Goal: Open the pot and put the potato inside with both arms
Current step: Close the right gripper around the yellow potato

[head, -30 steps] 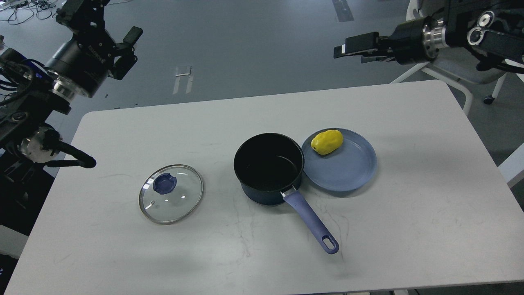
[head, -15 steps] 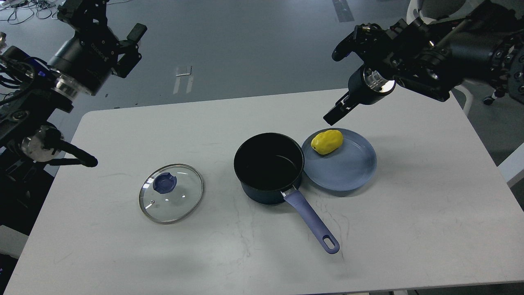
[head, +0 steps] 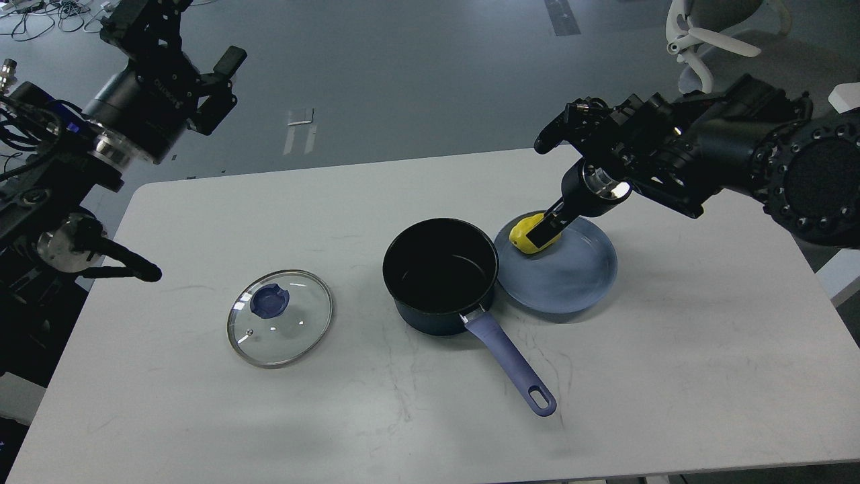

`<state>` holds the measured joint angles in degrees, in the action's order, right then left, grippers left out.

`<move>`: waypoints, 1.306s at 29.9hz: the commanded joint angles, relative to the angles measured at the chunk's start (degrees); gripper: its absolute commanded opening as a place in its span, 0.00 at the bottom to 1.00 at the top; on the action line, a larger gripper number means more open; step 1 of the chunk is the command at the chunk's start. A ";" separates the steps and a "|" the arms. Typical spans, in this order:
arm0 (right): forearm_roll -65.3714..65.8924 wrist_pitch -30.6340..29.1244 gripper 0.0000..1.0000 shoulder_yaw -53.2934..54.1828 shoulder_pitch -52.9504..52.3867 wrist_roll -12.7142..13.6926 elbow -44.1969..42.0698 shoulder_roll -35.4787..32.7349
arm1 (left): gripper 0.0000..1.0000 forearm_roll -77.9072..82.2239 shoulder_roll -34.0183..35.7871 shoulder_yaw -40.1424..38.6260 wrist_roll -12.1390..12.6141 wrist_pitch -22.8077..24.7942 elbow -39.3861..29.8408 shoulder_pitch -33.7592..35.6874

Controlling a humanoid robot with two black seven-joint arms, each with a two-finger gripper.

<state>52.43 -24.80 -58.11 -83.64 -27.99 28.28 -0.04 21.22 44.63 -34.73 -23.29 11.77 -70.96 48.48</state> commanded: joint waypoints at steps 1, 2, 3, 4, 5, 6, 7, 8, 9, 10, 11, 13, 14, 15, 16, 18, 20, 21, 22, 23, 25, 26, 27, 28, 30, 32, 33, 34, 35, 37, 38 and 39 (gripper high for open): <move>-2.41 0.10 1.00 0.27 1.46 -0.01 -0.85 0.04 | 0.98 0.05 -0.07 -0.08 0.00 0.01 -0.06 -0.40; -3.12 0.10 1.00 0.27 1.82 -0.01 -1.21 0.04 | 0.98 0.05 -0.07 -0.08 0.00 0.01 -0.06 -0.49; -3.65 0.02 1.00 0.27 2.17 -0.01 -1.47 0.04 | 0.98 0.05 -0.07 -0.08 0.00 0.01 -0.06 -0.58; -4.17 0.10 1.00 0.27 2.61 -0.01 -1.82 0.04 | 0.98 0.05 -0.07 -0.08 0.00 0.01 -0.14 -0.75; -4.35 0.19 1.00 0.27 2.87 -0.01 -2.09 0.04 | 0.98 0.05 -0.07 -0.08 0.00 -0.08 -0.32 -0.93; -4.44 0.54 1.00 0.27 3.22 -0.01 -2.53 0.04 | 0.98 0.14 -0.07 -0.25 0.00 -0.08 -0.84 -1.10; -4.44 0.98 1.00 0.27 3.49 -0.01 -2.79 0.04 | 0.98 0.23 -0.07 -0.95 0.09 -0.17 -1.19 -1.45; -4.44 1.24 1.00 0.27 3.49 -0.01 -2.88 0.04 | 0.98 0.23 -0.07 -1.30 0.09 -0.17 -1.29 -1.80; -4.44 1.77 1.00 0.27 3.58 -0.01 -2.88 0.04 | 0.98 0.23 -0.07 -1.83 0.26 -0.08 -1.29 -2.33; -4.44 2.03 1.00 0.27 3.58 -0.01 -2.97 0.04 | 0.98 0.32 -0.16 -2.01 0.26 -0.17 -1.29 -2.51; -4.44 2.21 1.00 0.27 3.58 -0.01 -2.97 0.04 | 0.98 0.32 -0.16 -2.01 0.26 -0.17 -1.29 -2.60; -4.36 2.21 1.00 0.10 3.66 -0.01 -3.58 0.04 | 0.98 0.40 -0.16 -2.01 0.26 -0.17 -1.29 -2.77; -4.36 2.21 1.00 -0.08 3.75 -0.01 -3.76 0.04 | 0.98 0.40 -0.16 -2.01 0.26 -0.17 -1.29 -2.77; -4.36 2.21 1.00 -0.25 3.84 -0.01 -4.02 0.04 | 0.98 0.40 -0.16 -2.10 0.26 -0.17 -1.29 -2.77; -4.36 2.21 1.00 -0.34 3.93 -0.01 -4.11 0.04 | 0.98 0.40 -0.24 -2.01 0.26 -0.17 -1.29 -2.77; -4.36 2.21 1.00 -0.34 4.45 -0.01 -4.29 0.04 | 0.98 0.40 -0.33 -2.10 0.26 -0.17 -1.29 -2.77; -4.36 2.21 1.00 -0.25 4.89 -0.01 -5.34 0.04 | 0.98 0.40 -0.42 -2.10 0.26 -0.17 -1.29 -2.77; -4.36 2.21 1.00 -0.25 5.42 -0.01 -5.86 0.04 | 0.98 0.40 -0.42 -2.10 0.26 -0.17 -1.29 -2.77; -4.36 2.21 1.00 -0.25 5.68 -0.01 -6.04 0.04 | 0.98 0.40 -0.42 -2.10 0.18 -0.17 -1.29 -2.77; -4.44 2.21 1.00 -0.25 5.95 -0.01 -6.13 0.04 | 0.98 0.40 -0.42 -2.10 0.18 -0.17 -1.29 -2.77; -4.44 2.21 1.00 -0.25 6.21 -0.01 -6.75 0.04 | 0.98 0.40 -0.42 -2.10 0.18 -0.17 -1.29 -2.77; -4.44 2.21 1.00 -0.25 6.56 -0.01 -7.36 0.04 | 0.98 0.40 -0.42 -2.10 0.18 -0.17 -1.29 -2.77; -4.44 2.21 1.00 -0.25 6.83 -0.01 -7.80 0.04 | 0.98 0.40 -0.42 -2.10 0.18 -0.17 -1.29 -2.77; -4.44 2.21 1.00 -0.25 7.09 -0.01 -8.33 0.04 | 0.98 0.40 -0.42 -2.10 0.18 -0.17 -1.29 -2.77; -4.44 2.21 1.00 -0.25 7.27 -0.01 -8.68 0.04 | 0.98 0.40 -0.42 -2.18 0.18 -0.17 -1.29 -2.77; -4.44 2.21 1.00 -0.25 7.53 -0.01 -8.77 0.04 | 0.98 0.40 -0.42 -2.10 0.18 -0.17 -1.29 -2.77; -4.44 2.21 1.00 -0.25 7.62 -0.01 -8.94 0.04 | 0.98 0.40 -0.42 -2.10 0.18 -0.17 -1.29 -2.86; -4.44 2.21 1.00 -0.25 7.71 -0.01 -9.12 0.04 | 0.98 0.40 -0.42 -2.18 0.18 -0.17 -1.29 -2.86; -4.44 2.21 1.00 -0.25 7.79 -0.01 -9.47 0.04 | 0.98 0.40 -0.42 -2.18 0.18 -0.17 -1.29 -2.86; -4.44 2.21 1.00 -0.17 8.23 -0.01 -9.56 0.04 | 0.98 0.40 -0.42 -2.18 0.18 -0.17 -1.29 -2.86; -4.53 2.21 1.00 0.01 8.23 -0.01 -9.56 0.04 | 0.98 0.40 -0.42 -2.18 0.18 -0.17 -1.29 -2.86; -4.53 2.21 1.00 0.01 8.32 -0.01 -9.56 0.04 | 0.98 0.40 -0.42 -2.18 0.18 -0.17 -1.29 -2.86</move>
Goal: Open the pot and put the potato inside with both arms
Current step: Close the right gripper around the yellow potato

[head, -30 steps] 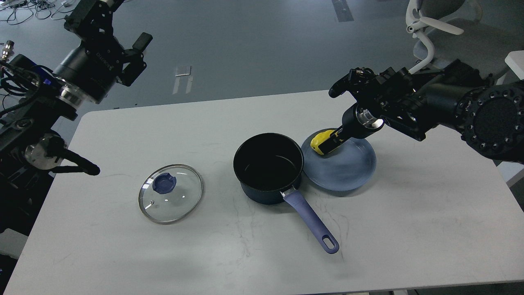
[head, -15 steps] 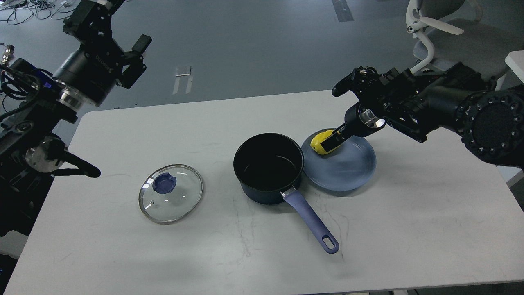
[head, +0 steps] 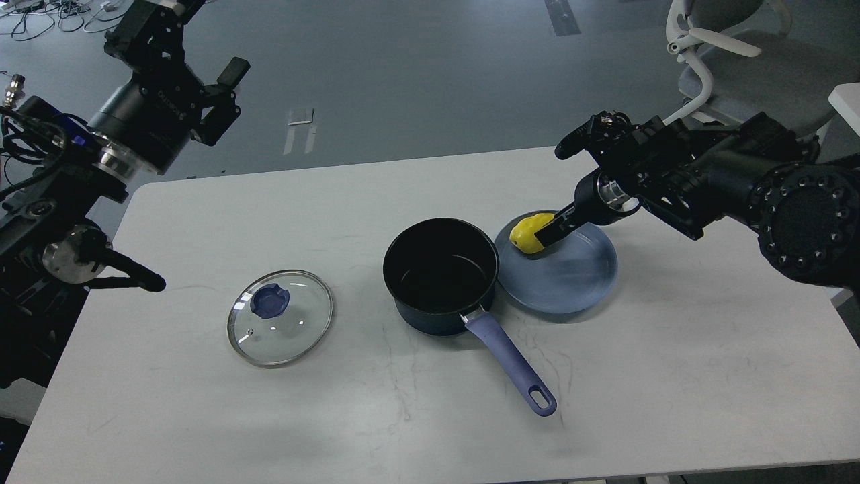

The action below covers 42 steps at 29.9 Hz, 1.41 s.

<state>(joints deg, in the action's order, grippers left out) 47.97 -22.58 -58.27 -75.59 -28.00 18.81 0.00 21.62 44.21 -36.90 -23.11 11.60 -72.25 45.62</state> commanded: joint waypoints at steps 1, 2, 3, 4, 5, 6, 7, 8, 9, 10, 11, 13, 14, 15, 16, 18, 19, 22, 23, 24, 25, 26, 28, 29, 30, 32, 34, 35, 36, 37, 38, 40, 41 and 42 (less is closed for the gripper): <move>-0.07 -0.01 1.00 0.26 0.27 0.00 -0.09 0.00 | 0.98 0.00 0.00 -0.02 0.00 0.00 0.00 -0.01; -0.16 -0.01 1.00 0.43 0.35 0.00 -0.09 0.00 | 0.98 0.00 0.00 -0.02 0.00 0.00 0.00 -0.01; -0.16 -0.01 1.00 0.44 0.36 0.00 -0.09 0.00 | 0.98 0.00 0.00 -0.02 0.00 0.00 0.00 -0.01; -0.34 -0.01 1.00 0.52 0.36 0.00 -0.01 0.00 | 0.98 0.00 0.00 -0.02 0.00 0.09 0.00 -0.01; -1.03 -0.09 1.00 0.52 0.36 0.00 0.00 0.00 | 0.98 0.00 0.00 -0.02 0.00 0.09 0.00 -0.09; -1.39 -0.09 1.00 0.52 0.36 0.00 0.00 0.00 | 0.98 0.00 0.00 -0.02 0.00 0.00 0.00 -0.10; -1.91 -0.18 1.00 0.52 0.36 0.00 0.08 0.00 | 0.98 0.00 0.09 -0.02 0.00 0.00 0.00 -0.10; -2.27 -0.27 1.00 0.52 0.36 0.00 0.08 0.00 | 0.98 0.00 0.00 -0.02 0.00 0.00 0.00 -0.10; -2.27 -0.27 1.00 0.52 0.36 0.00 0.08 0.00 | 0.98 0.00 0.09 -0.02 0.00 0.00 0.00 -0.10; -2.27 -0.27 1.00 0.52 0.36 0.00 0.17 0.00 | 0.98 0.00 0.00 -0.02 0.00 0.00 0.00 -0.10; -2.27 -0.36 1.00 0.61 0.36 0.00 0.26 0.00 | 0.98 0.00 0.09 -0.02 0.00 0.09 0.00 -0.18; -2.27 -0.36 1.00 0.87 0.36 0.00 0.26 0.00 | 0.98 0.00 0.09 -0.02 0.00 0.00 0.00 -0.27; -2.27 -0.36 1.00 0.96 0.44 0.00 0.26 0.00 | 0.98 0.00 0.09 -0.02 0.00 0.09 0.00 -0.27; -2.27 -0.36 1.00 0.96 0.44 0.00 0.26 0.00 | 0.98 0.00 0.09 -0.02 0.00 0.09 0.00 -0.27; -2.27 -0.36 1.00 0.96 0.53 0.00 0.26 0.00 | 0.98 0.00 0.09 -0.11 0.00 0.09 0.00 -0.27; -2.18 -0.36 1.00 0.96 0.97 0.00 0.17 0.00 | 0.98 0.00 0.09 -0.63 0.09 0.09 0.00 -0.27; -2.18 -0.36 1.00 0.96 1.06 0.00 0.00 0.00 | 0.98 0.00 0.09 -0.72 0.09 0.09 0.00 -0.27; -2.18 -0.36 1.00 0.96 1.15 0.00 -0.09 0.00 | 0.98 0.00 0.09 -0.72 0.09 0.09 0.00 -0.27; -2.18 -0.27 1.00 0.96 1.15 0.00 -0.09 0.00 | 0.98 0.00 0.09 -0.72 0.09 0.09 0.00 -0.27; -2.18 -0.18 1.00 1.05 1.32 0.00 -0.18 0.00 | 0.98 0.00 0.00 -0.72 0.09 0.09 0.00 -0.36; -2.18 -0.01 1.00 1.05 1.67 0.00 -0.27 0.00 | 0.98 0.00 0.00 -0.72 0.09 0.09 0.00 -0.36; -2.18 0.08 1.00 1.05 1.76 0.00 -0.27 0.00 | 0.98 0.00 0.09 -0.72 0.09 0.09 0.00 -0.36; -2.18 0.34 1.00 1.31 2.02 0.00 -0.36 0.00 | 0.98 0.00 0.09 -0.72 0.09 0.09 0.00 -0.36; -2.18 0.43 1.00 1.58 2.11 0.00 -0.62 0.00 | 0.98 0.00 0.09 -0.72 0.09 0.09 0.00 -0.45; -2.18 0.35 1.00 2.27 2.20 0.00 -0.79 0.00 | 0.98 0.00 0.09 -0.72 0.09 0.18 0.00 -0.53; -2.18 0.35 1.00 2.81 2.64 0.00 -0.88 0.00 | 0.98 0.00 0.09 -0.72 0.09 0.18 0.00 -0.54; -2.18 0.43 1.00 2.98 2.82 0.00 -0.97 0.00 | 0.98 0.00 0.09 -0.72 0.09 0.18 -0.08 -0.54; -2.18 0.52 1.00 2.98 2.82 0.00 -0.97 0.00 | 0.98 0.00 0.18 -0.72 0.09 0.18 -0.08 -0.62; -2.18 0.61 1.00 2.98 2.90 0.00 -0.97 0.00 | 0.98 0.00 0.18 -0.72 0.09 0.18 -0.08 -0.62; -2.18 0.78 1.00 2.98 2.90 0.00 -0.97 0.00 | 0.98 0.00 0.18 -0.72 0.09 0.18 -0.08 -0.62; -2.18 1.05 1.00 3.07 2.90 0.00 -0.97 0.00 | 0.98 0.00 0.18 -0.72 0.09 0.18 -0.08 -0.62; -2.18 1.75 1.00 3.42 2.99 0.00 -0.97 0.00 | 0.98 0.00 0.09 -0.72 0.09 0.18 -0.08 -0.62; -2.18 1.93 1.00 3.60 3.08 0.00 -0.97 0.00 | 0.98 0.00 0.18 -0.72 0.09 0.18 -0.08 -0.62; -2.18 2.02 1.00 3.86 3.43 0.00 -0.97 0.00 | 0.98 0.00 0.18 -0.72 0.09 0.09 -0.34 -0.62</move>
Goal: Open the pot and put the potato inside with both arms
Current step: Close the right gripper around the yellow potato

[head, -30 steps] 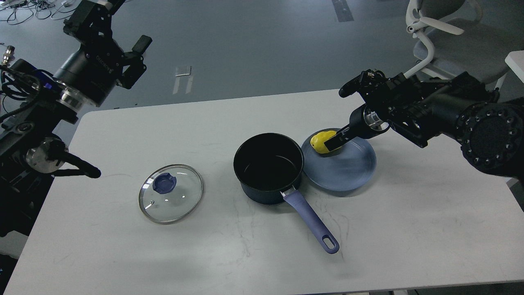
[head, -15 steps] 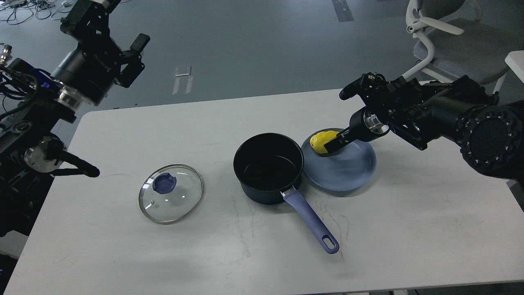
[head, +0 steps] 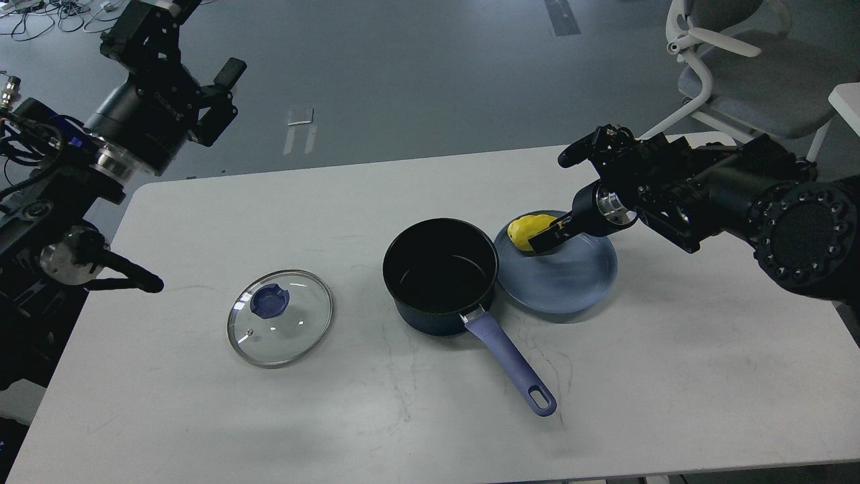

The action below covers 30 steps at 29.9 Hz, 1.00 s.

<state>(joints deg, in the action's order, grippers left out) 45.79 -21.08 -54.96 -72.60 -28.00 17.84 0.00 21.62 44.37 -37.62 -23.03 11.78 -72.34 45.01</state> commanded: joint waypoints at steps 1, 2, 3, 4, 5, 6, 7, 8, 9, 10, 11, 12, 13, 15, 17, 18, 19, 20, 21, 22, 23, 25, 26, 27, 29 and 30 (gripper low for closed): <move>0.00 0.51 1.00 0.65 0.71 0.00 -0.09 0.00 | 0.98 0.00 0.01 0.00 0.00 -0.09 -0.26 -0.09; 0.00 0.60 1.00 0.65 0.71 0.00 -0.09 0.00 | 0.98 0.00 -0.07 0.00 0.00 -0.09 -0.26 -0.09; 0.00 0.78 1.00 0.65 0.80 0.00 -0.09 0.00 | 0.98 0.00 0.01 0.00 0.00 -0.09 -0.26 -0.09; 0.00 0.95 1.00 0.82 0.80 0.00 -0.09 0.00 | 0.98 0.00 -0.07 -0.09 0.00 -0.09 -0.26 -0.09; 0.00 1.22 1.00 1.34 0.80 0.00 -0.09 0.00 | 0.98 0.00 -0.07 0.00 0.00 -0.09 -0.26 -0.09; 0.00 1.39 1.00 1.70 0.80 0.00 -0.09 0.00 | 0.98 0.00 -0.07 -0.09 0.00 -0.09 -0.26 -0.09; 0.00 1.39 1.00 2.05 0.80 0.00 -0.09 0.00 | 0.98 0.00 0.01 0.00 0.09 -0.09 -0.26 -0.09; 0.00 1.39 1.00 2.49 0.80 0.00 -0.09 0.00 | 0.98 0.00 0.01 -0.09 0.00 -0.09 -0.26 -0.09; 0.00 1.48 1.00 2.67 0.88 0.00 -0.09 0.00 | 0.98 0.00 0.01 0.00 0.00 -0.09 -0.26 -0.09; 0.00 1.48 1.00 2.67 0.88 0.00 -0.09 0.00 | 0.98 0.00 0.01 -0.09 0.09 -0.09 -0.34 -0.09; 0.00 1.57 1.00 2.67 0.88 0.00 -0.09 0.00 | 0.98 0.00 -0.07 0.00 0.09 -0.09 -0.35 -0.09; 0.00 1.66 1.00 2.67 0.88 0.00 -0.09 0.00 | 0.98 0.00 -0.07 0.00 0.09 -0.09 -0.26 -0.09; 0.00 1.74 1.00 2.67 0.97 0.00 -0.09 0.00 | 0.98 0.00 -0.07 0.00 0.09 -0.09 -0.34 -0.09; 0.00 2.27 1.00 2.67 1.24 0.00 -0.09 0.00 | 0.98 0.00 -0.07 -0.09 0.09 -0.09 -0.34 -0.09; 0.00 2.54 1.00 2.67 1.41 0.00 -0.70 0.00 | 0.98 0.00 -0.07 0.00 0.09 -0.09 -0.34 -0.09; 0.00 2.54 1.00 2.67 1.59 0.00 -0.88 0.00 | 0.98 0.00 -0.07 -0.09 0.09 -0.09 -0.35 -0.09; 0.00 2.62 1.00 2.67 1.76 0.00 -0.88 0.00 | 0.98 0.00 -0.07 -0.09 0.09 -0.09 -0.26 -0.09; 0.00 2.62 1.00 2.67 2.02 0.00 -0.88 0.00 | 0.98 0.00 -0.07 -0.09 0.09 -0.09 -0.26 -0.09; 0.00 2.71 1.00 2.67 2.03 0.00 -0.97 0.00 | 0.98 0.00 -0.07 -0.09 0.09 -0.09 -0.34 -0.09; 0.00 3.06 1.00 2.67 2.11 0.00 -0.97 0.00 | 0.98 0.00 -0.07 -0.09 0.09 -0.09 -0.35 -0.09; 0.00 3.67 1.00 2.76 2.11 0.00 -0.97 0.00 | 0.98 0.00 -0.07 -0.09 0.09 -0.09 -0.35 -0.09; -0.09 4.38 1.00 2.76 2.29 0.00 -0.88 0.00 | 0.98 0.00 -0.07 -0.09 0.09 -0.09 -0.34 -0.09; -0.18 4.47 1.00 2.76 2.38 0.00 -0.88 0.00 | 0.98 0.00 -0.07 -0.09 0.09 -0.09 -0.26 -0.09; -0.27 4.47 1.00 2.76 2.47 0.00 -0.88 0.00 | 0.98 0.00 -0.07 -0.09 0.09 -0.09 -0.34 -0.09; -0.53 4.47 1.00 2.76 2.47 0.00 -0.88 0.00 | 0.98 0.00 -0.07 -0.09 0.09 0.00 -0.35 -0.09; -0.53 4.47 1.00 2.76 2.47 0.00 -0.88 0.00 | 0.98 0.00 -0.07 -0.09 0.09 -0.09 -0.35 -0.09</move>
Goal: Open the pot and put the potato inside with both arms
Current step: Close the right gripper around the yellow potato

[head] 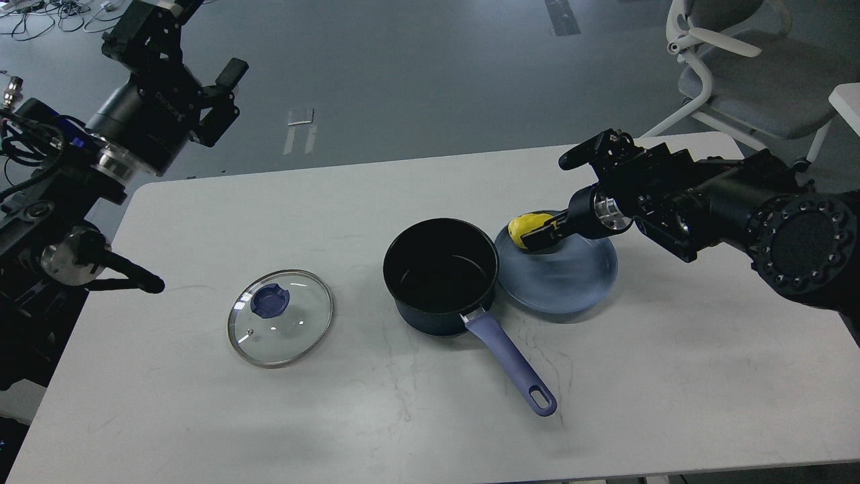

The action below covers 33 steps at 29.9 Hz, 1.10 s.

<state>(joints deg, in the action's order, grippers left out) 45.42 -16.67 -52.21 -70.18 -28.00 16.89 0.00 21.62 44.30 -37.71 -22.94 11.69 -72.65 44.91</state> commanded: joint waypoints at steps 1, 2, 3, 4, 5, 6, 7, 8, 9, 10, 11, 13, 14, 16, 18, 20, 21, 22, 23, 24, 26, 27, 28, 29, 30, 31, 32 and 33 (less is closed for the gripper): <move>-0.25 0.05 1.00 0.00 0.05 0.00 0.07 0.00 | 0.98 0.00 0.00 0.00 0.00 0.00 -0.03 0.00; -0.25 0.05 0.99 0.00 0.05 0.00 0.16 0.00 | 0.98 0.00 0.00 0.00 0.00 0.09 -0.03 0.00; -0.25 -0.03 0.98 0.00 0.05 0.00 0.07 0.00 | 0.98 0.00 0.00 0.00 0.00 0.09 -0.03 0.00; -0.34 -0.21 0.96 0.00 0.05 0.00 0.16 0.00 | 0.98 0.00 0.00 0.00 0.00 0.00 -0.03 0.00; -0.51 -0.38 0.93 0.00 0.05 0.00 0.16 0.00 | 0.98 0.00 0.00 0.00 0.00 0.00 -0.03 0.00; -0.51 -0.65 0.91 0.00 0.05 0.00 0.16 0.00 | 0.98 0.00 0.00 0.00 0.00 0.00 -0.03 0.00; -0.60 -0.74 0.90 0.00 0.13 0.00 0.07 0.00 | 0.98 0.00 0.00 0.00 0.00 0.00 -0.03 -0.09; -0.60 -0.82 0.87 0.00 0.13 0.00 0.16 0.00 | 0.98 0.00 0.00 0.00 0.00 0.00 -0.03 -0.17; -0.51 -1.09 0.81 0.00 0.13 0.00 0.16 0.00 | 0.98 0.00 0.00 0.00 0.00 0.00 -0.03 -0.26; -0.51 -1.61 0.66 0.00 0.13 0.00 0.16 0.00 | 0.98 0.00 0.09 -0.09 0.00 0.09 -0.03 -0.44; -0.51 -1.88 0.61 0.00 0.13 0.00 0.16 0.00 | 0.98 0.00 0.09 -0.17 0.00 0.09 -0.03 -0.53; -0.51 -2.67 0.45 -0.09 -0.04 0.00 0.16 0.00 | 0.98 0.00 0.09 -0.61 0.00 0.09 -0.03 -0.88; -0.43 -2.76 0.39 -0.09 -0.13 0.00 0.16 0.00 | 0.98 0.00 0.09 -0.70 0.00 0.09 -0.03 -0.97; -0.42 -3.02 0.27 -0.09 -0.13 0.00 0.25 0.00 | 0.98 0.00 0.09 -0.79 0.00 0.09 -0.03 -1.14; -0.34 -3.02 0.27 -0.09 -0.13 0.00 0.25 0.00 | 0.98 0.00 0.09 -0.79 0.00 0.09 -0.03 -1.23; -0.42 -3.02 0.27 -0.09 -0.13 0.00 0.25 0.00 | 0.98 0.00 0.09 -0.88 0.00 0.09 -0.03 -1.32; -0.42 -3.02 0.27 -0.09 -0.13 0.00 0.33 0.00 | 0.98 0.00 0.09 -1.14 0.00 0.09 -0.03 -1.40; -0.42 -3.02 0.27 -0.09 -0.13 0.00 0.33 0.00 | 0.98 0.00 0.09 -1.23 0.00 0.09 -0.03 -1.41; -0.42 -3.02 0.28 -0.09 -0.13 0.00 0.33 0.00 | 0.98 0.00 0.09 -1.23 0.00 0.09 -0.03 -1.41; -0.42 -3.02 0.28 -0.09 -0.13 0.00 0.33 0.00 | 0.98 0.00 0.09 -1.23 0.00 0.09 -0.03 -1.41; -0.42 -3.02 0.28 -0.09 -0.22 0.00 0.42 0.00 | 0.98 0.00 0.09 -1.23 0.00 0.09 -0.03 -1.41; -0.42 -3.02 0.28 -0.09 -0.39 0.00 0.60 0.00 | 0.98 0.00 0.00 -1.23 0.00 0.09 -0.03 -1.41; -0.42 -3.02 0.29 -0.09 -0.48 0.00 0.77 0.00 | 0.98 0.00 0.00 -1.23 0.00 0.09 -0.03 -1.41; -0.42 -3.02 0.29 -0.09 -0.57 0.00 0.86 0.00 | 0.98 0.00 0.00 -1.23 0.00 0.09 -0.03 -1.41; -0.51 -3.02 0.29 -0.09 -0.83 0.00 1.12 0.00 | 0.98 0.00 0.00 -1.23 0.00 0.09 -0.03 -1.41; -0.51 -3.02 0.29 -0.09 -0.92 0.00 1.30 0.00 | 0.98 0.00 0.00 -1.23 0.00 0.09 -0.03 -1.41; -0.43 -3.02 0.29 -0.18 -1.18 0.00 1.91 0.00 | 0.98 0.00 0.00 -1.23 0.00 0.09 -0.12 -1.41; -0.51 -3.02 0.29 -0.18 -1.71 0.00 2.87 0.00 | 0.98 0.00 0.00 -1.32 0.00 0.09 -0.38 -1.41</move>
<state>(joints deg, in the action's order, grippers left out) 44.97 -19.72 -52.31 -70.99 -27.99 18.16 0.01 21.62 44.32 -38.93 -22.94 11.78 -72.69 43.51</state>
